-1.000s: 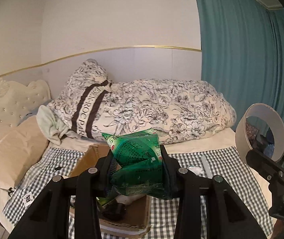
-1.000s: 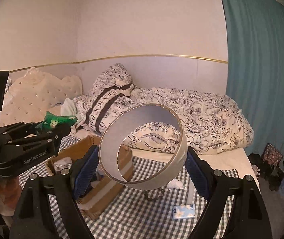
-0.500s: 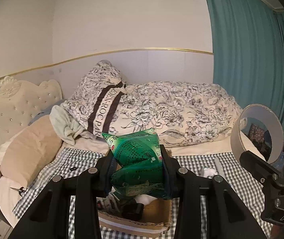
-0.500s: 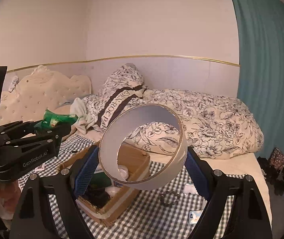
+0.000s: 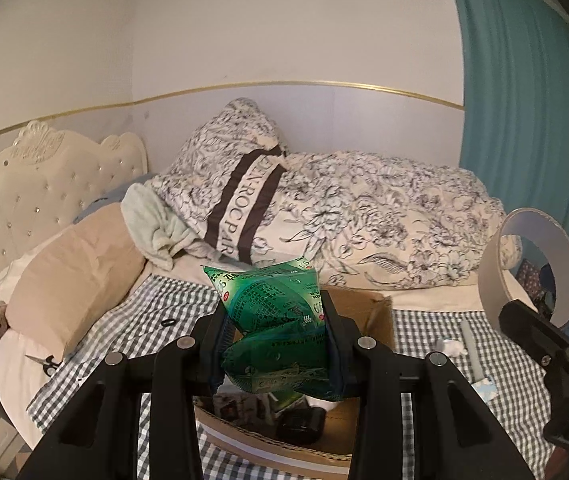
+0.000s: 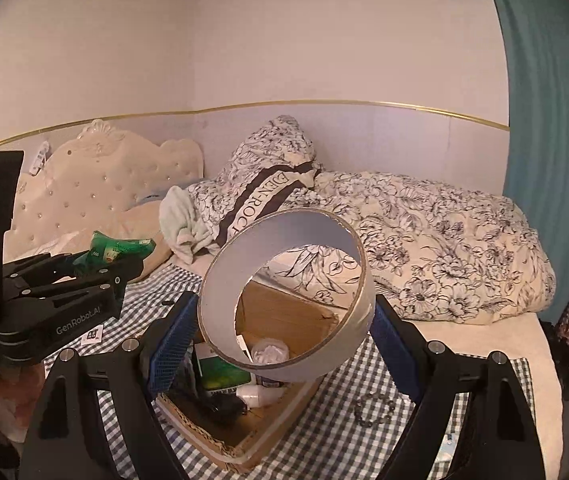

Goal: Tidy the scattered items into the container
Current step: 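Carry the green packet and tape roll over the cardboard box with both tools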

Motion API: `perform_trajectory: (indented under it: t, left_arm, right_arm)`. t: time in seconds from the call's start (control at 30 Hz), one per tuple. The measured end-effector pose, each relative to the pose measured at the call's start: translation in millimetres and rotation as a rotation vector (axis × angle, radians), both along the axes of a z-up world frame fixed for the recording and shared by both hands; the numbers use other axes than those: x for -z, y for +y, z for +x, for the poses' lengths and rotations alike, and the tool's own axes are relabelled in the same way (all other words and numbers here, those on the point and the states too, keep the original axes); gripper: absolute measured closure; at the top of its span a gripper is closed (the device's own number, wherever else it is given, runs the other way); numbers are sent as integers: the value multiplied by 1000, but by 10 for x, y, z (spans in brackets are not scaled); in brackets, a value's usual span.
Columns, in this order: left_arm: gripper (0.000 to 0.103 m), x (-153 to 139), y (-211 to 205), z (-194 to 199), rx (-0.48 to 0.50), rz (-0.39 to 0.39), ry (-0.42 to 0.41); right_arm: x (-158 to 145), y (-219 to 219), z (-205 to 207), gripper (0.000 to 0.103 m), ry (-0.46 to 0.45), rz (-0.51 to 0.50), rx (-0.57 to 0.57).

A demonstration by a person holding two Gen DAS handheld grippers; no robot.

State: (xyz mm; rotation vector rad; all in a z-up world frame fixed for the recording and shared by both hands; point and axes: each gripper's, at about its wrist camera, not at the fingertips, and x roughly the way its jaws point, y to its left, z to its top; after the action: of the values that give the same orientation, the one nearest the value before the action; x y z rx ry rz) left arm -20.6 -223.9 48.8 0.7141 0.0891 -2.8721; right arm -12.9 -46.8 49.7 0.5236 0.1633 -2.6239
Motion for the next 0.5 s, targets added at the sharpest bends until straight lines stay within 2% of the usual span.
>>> perform_trajectory:
  t: [0.17, 0.5]
  left_arm:
    - [64, 155, -158, -122, -31, 3, -32]
    - [64, 446, -270, -389, -31, 9, -87]
  right_arm:
    - [119, -142, -155, 19, -23, 11, -18]
    - [389, -368, -479, 19, -78, 25, -47]
